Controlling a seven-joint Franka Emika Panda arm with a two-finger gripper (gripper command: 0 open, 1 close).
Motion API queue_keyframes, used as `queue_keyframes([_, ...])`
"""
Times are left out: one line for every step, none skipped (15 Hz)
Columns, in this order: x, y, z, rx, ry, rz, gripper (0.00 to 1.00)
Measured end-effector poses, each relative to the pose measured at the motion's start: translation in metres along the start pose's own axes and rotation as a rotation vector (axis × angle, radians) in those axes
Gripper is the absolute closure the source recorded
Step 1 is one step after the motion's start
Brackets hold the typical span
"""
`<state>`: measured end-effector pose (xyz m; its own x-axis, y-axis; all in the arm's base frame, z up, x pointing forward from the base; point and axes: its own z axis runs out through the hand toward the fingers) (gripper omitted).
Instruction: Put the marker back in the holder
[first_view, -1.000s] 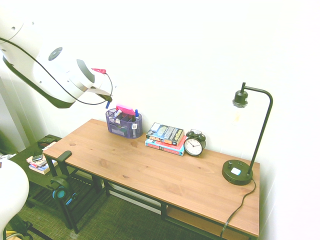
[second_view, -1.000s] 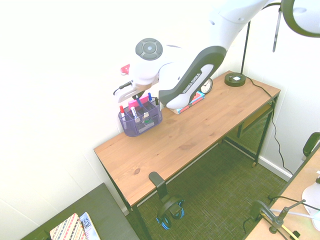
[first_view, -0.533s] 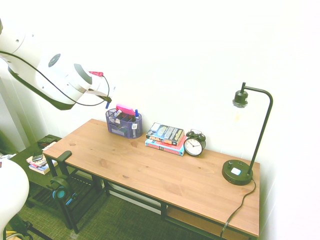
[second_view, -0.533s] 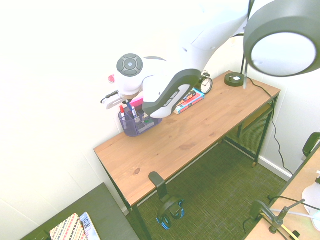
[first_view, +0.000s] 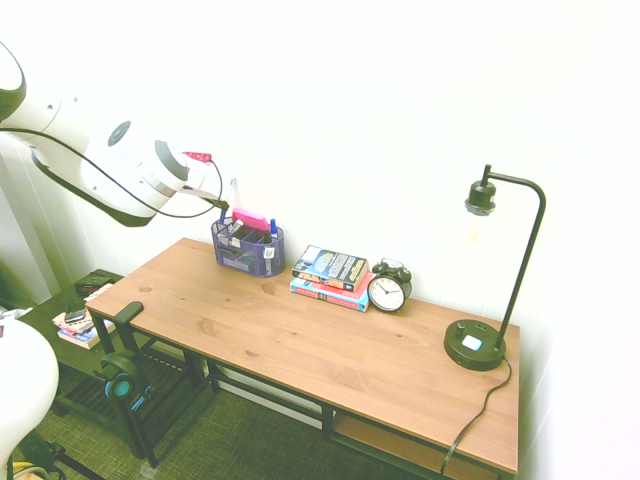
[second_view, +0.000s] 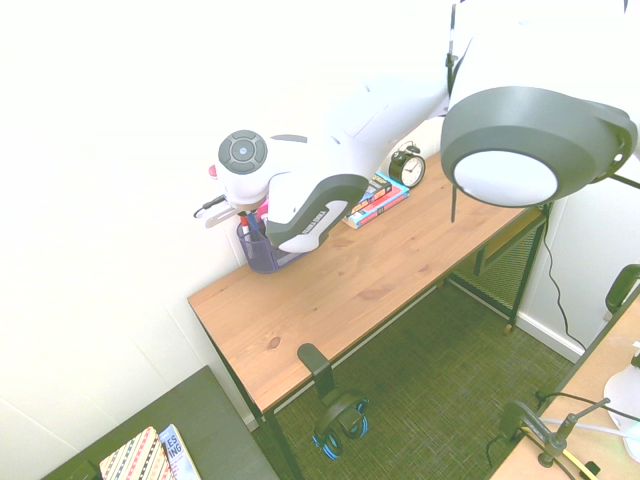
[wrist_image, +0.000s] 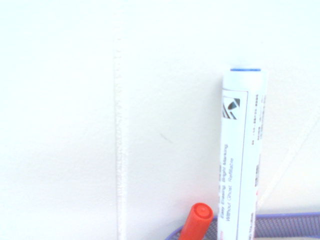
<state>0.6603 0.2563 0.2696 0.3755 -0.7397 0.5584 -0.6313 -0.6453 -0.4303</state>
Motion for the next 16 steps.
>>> queue_keyframes([-0.005,0.001,0.004,-0.006,-0.003,-0.003,1.0])
queue_keyframes([-0.01,0.002,0.007,-0.009,-0.004,-0.01,1.0])
queue_keyframes([-0.014,0.002,0.009,-0.012,-0.006,-0.014,1.0])
queue_keyframes([-0.018,0.003,0.011,-0.019,-0.009,-0.017,0.0])
queue_keyframes([-0.02,0.002,0.013,-0.031,-0.013,-0.021,0.0])
queue_keyframes([-0.021,0.002,0.014,-0.039,-0.014,-0.021,0.0])
queue_keyframes([-0.021,0.001,0.014,-0.042,-0.013,-0.021,0.0])
queue_keyframes([-0.02,0.001,0.014,-0.044,-0.012,-0.021,0.0])
queue_keyframes([-0.019,0.001,0.015,-0.049,-0.01,-0.023,0.0])
queue_keyframes([-0.018,0.0,0.016,-0.052,-0.01,-0.024,0.0])
queue_keyframes([-0.017,0.0,0.016,-0.053,-0.011,-0.024,0.0])
queue_keyframes([-0.017,0.0,0.016,-0.054,-0.011,-0.024,0.0])
queue_keyframes([-0.018,0.0,0.016,-0.054,-0.012,-0.024,0.0])
queue_keyframes([-0.017,0.0,0.017,-0.054,-0.013,-0.025,0.0])
queue_keyframes([-0.017,0.0,0.017,-0.055,-0.012,-0.024,0.0])
queue_keyframes([-0.016,0.001,0.017,-0.056,-0.012,-0.024,0.0])
